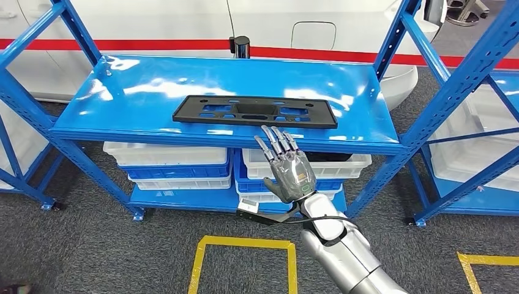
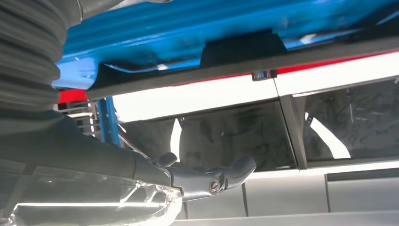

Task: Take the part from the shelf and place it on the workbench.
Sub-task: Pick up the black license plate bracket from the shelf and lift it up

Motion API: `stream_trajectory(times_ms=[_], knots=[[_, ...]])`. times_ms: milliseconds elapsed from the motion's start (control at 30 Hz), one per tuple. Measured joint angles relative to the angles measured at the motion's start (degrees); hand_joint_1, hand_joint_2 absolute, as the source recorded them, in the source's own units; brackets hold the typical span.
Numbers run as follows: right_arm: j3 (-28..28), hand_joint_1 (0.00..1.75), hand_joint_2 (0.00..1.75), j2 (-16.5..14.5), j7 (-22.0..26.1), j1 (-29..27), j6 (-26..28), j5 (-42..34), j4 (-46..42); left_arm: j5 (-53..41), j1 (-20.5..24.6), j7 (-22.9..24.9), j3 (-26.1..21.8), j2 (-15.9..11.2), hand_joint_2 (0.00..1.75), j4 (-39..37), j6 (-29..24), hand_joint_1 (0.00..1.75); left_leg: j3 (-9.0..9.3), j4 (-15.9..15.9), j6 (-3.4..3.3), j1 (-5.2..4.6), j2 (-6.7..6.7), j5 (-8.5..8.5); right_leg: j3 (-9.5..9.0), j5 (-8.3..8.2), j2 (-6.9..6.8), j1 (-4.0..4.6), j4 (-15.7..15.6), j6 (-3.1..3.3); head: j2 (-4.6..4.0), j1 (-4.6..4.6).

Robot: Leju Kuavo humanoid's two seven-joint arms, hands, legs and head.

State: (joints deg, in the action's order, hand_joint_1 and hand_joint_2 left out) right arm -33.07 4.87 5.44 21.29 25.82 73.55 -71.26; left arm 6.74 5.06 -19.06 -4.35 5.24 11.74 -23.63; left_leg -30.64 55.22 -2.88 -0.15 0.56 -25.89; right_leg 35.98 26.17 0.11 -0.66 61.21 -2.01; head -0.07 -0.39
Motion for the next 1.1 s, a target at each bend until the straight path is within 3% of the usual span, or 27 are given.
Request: stream_trajectory(times_ms=[67, 167, 233, 333, 367, 400, 433, 500, 567, 633, 733, 767, 833, 867, 900, 933, 1000, 1067, 1100], knots=[[-0.1, 0.0, 1.75, -0.1, -0.24, 0.18, -0.01, -0.07, 0.08, -0.04, 0.05, 0.01, 0.0, 0.05, 0.0, 0.0, -0.01, 0.0, 0.24, 0.45, 0.58, -0.16, -0.03, -0.81, -2.4, -1.86, -0.06, 0.15, -4.76, 0.55, 0.0, -0.05], [-0.16, 0.0, 1.75, -0.22, -0.57, 0.44, 0.01, -0.54, 0.26, -0.1, 0.11, 0.13, 0.0, 0.09, 0.0, 0.01, -0.04, 0.0, 0.27, 0.78, 1.26, -0.11, -0.14, -1.5, -2.74, -1.68, 0.12, 0.12, -5.0, 1.69, 0.0, -0.08], [-0.15, 0.0, 1.75, -0.36, -0.66, 0.68, 0.04, -0.74, 0.28, -0.14, 0.13, 0.2, 0.0, 0.06, 0.0, 0.02, -0.09, 0.0, -0.71, 3.15, 1.89, 0.07, -0.23, -3.03, -3.14, -1.48, 0.2, -0.31, -5.1, 2.36, 0.0, -0.26], [-0.2, 0.0, 1.75, -0.55, -0.66, 0.91, 0.05, -0.81, 0.39, -0.17, 0.09, 0.3, 0.0, 0.04, 0.0, 0.01, -0.11, 0.0, -7.14, 14.82, 2.93, 0.59, -0.35, -7.82, -3.49, -1.1, 0.21, -0.33, -5.11, 3.01, 0.0, -0.46], [-0.23, 0.0, 1.75, -0.59, -0.66, 0.93, 0.04, -0.89, 0.5, -0.25, 0.05, 0.35, 0.0, 0.04, 0.0, 0.01, -0.07, 0.0, -9.37, 18.09, 3.09, 0.72, -0.37, -8.5, -3.54, -0.99, 0.22, -0.26, -5.1, 3.13, 0.0, -0.46], [-0.25, 0.0, 1.75, -0.6, -0.66, 0.95, 0.04, -1.02, 0.63, -0.38, 0.02, 0.4, 0.0, 0.04, 0.0, 0.0, -0.02, 0.0, -10.47, 18.95, 3.11, 0.78, -0.38, -7.85, -3.66, -0.87, 0.25, -0.2, -5.09, 3.17, 0.0, -0.46], [-0.26, 0.0, 1.75, -0.64, -0.66, 0.99, 0.03, -1.24, 0.77, -0.53, 0.01, 0.44, 0.0, 0.05, 0.0, 0.0, 0.04, 0.0, -10.23, 17.2, 2.98, 0.8, -0.38, -5.98, -3.87, -0.73, 0.31, -0.15, -5.1, 3.17, 0.01, -0.46], [-0.26, 0.0, 1.75, -0.82, -0.66, 1.24, 0.02, -1.64, 0.98, -0.81, 0.04, 0.54, 0.0, 0.02, 0.0, 0.0, 0.12, 0.0, -6.92, 8.76, 2.22, 0.68, -0.38, -0.87, -4.46, -0.39, 0.45, -0.07, -5.15, 3.04, 0.01, -0.45], [-0.26, 0.0, 1.75, -0.99, -0.66, 1.7, 0.01, -1.82, 1.15, -1.05, 0.22, 0.66, 0.01, -0.08, 0.0, 0.01, 0.13, 0.0, -4.07, 2.38, 1.3, 0.27, -0.51, 1.57, -4.75, -0.09, 0.54, 0.13, -5.26, 2.68, 0.01, -0.44], [-0.26, 0.0, 1.75, -1.1, -0.66, 2.11, 0.0, -1.79, 1.39, -1.24, 0.41, 0.83, 0.02, -0.12, 0.0, 0.02, 0.14, 0.0, -3.55, 1.18, 0.63, -0.16, -0.59, 1.39, -4.86, 0.1, 0.52, 0.2, -5.51, 2.07, 0.0, -0.46], [-0.22, 0.0, 1.75, -1.38, -0.78, 2.97, 0.11, -1.36, 1.76, -1.4, 0.53, 0.98, 0.03, 0.01, 0.0, 0.04, 0.15, 0.0, -1.96, -0.44, -0.29, 0.12, -0.63, 2.01, -4.38, 1.02, 0.37, 0.52, -4.17, 1.48, 0.01, -0.38], [-0.22, 0.0, 1.75, -1.45, -0.87, 3.4, 0.17, -1.16, 2.0, -1.48, 0.64, 1.01, 0.04, 0.08, 0.0, 0.04, 0.16, 0.0, -1.36, -0.98, -0.49, 0.27, -0.68, 2.24, -3.09, 2.1, 0.32, 0.61, -1.56, 1.59, 0.01, -0.3], [-0.29, 0.0, 1.75, -1.53, -1.06, 4.04, 0.21, -0.82, 2.75, -1.69, 0.83, 1.09, 0.06, 0.25, 0.0, 0.04, 0.16, 0.0, -1.01, -1.18, -0.7, 0.21, -0.66, 2.15, 1.19, 4.88, 0.27, 0.43, 6.36, 1.92, 0.01, -0.21], [-0.34, 0.0, 1.75, -1.59, -1.15, 4.16, 0.22, -0.68, 3.19, -1.78, 0.87, 1.15, 0.07, 0.32, 0.0, 0.03, 0.16, 0.0, -0.97, -1.12, -0.7, 0.17, -0.56, 1.98, 3.3, 5.74, 0.27, 0.34, 9.72, 1.82, 0.01, -0.19], [-0.4, 0.0, 1.75, -1.65, -1.28, 4.21, 0.23, -0.51, 3.63, -1.86, 0.84, 1.22, 0.08, 0.37, 0.0, 0.03, 0.16, 0.0, -0.92, -1.0, -0.66, 0.13, -0.46, 1.78, 4.51, 5.76, 0.26, 0.26, 11.14, 1.51, 0.01, -0.19], [-0.45, 0.0, 1.75, -1.74, -1.42, 4.31, 0.25, -0.36, 4.01, -1.9, 0.82, 1.29, 0.09, 0.38, 0.0, 0.03, 0.15, 0.0, -0.82, -0.83, -0.56, 0.14, -0.35, 1.54, 4.52, 4.79, 0.25, 0.17, 10.23, 1.03, 0.01, -0.18], [-0.6, 0.0, 1.75, -2.11, -1.83, 4.78, 0.27, 0.11, 4.7, -1.97, 0.82, 1.39, 0.09, 0.46, 0.0, 0.02, 0.15, 0.0, -0.54, -0.21, -0.15, 0.14, -0.23, 0.82, 1.39, 0.96, 0.07, -0.07, 2.45, 0.08, 0.01, -0.17], [-0.78, 0.0, 1.75, -2.69, -2.27, 5.41, 0.29, 0.66, 5.34, -2.06, 0.94, 1.47, 0.09, 0.52, 0.0, 0.03, 0.13, 0.0, -0.52, 0.53, 0.5, -0.07, -0.21, -0.07, -1.7, -1.6, -0.12, -0.08, -3.77, 0.2, 0.0, -0.19], [-0.87, 0.0, 1.75, -2.99, -2.45, 5.67, 0.31, 0.88, 5.67, -2.11, 0.99, 1.51, 0.1, 0.53, 0.0, 0.03, 0.11, 0.0, -0.56, 0.78, 0.81, -0.15, -0.24, -0.4, -2.19, -1.87, -0.16, 0.01, -4.7, 0.63, 0.0, -0.21]])
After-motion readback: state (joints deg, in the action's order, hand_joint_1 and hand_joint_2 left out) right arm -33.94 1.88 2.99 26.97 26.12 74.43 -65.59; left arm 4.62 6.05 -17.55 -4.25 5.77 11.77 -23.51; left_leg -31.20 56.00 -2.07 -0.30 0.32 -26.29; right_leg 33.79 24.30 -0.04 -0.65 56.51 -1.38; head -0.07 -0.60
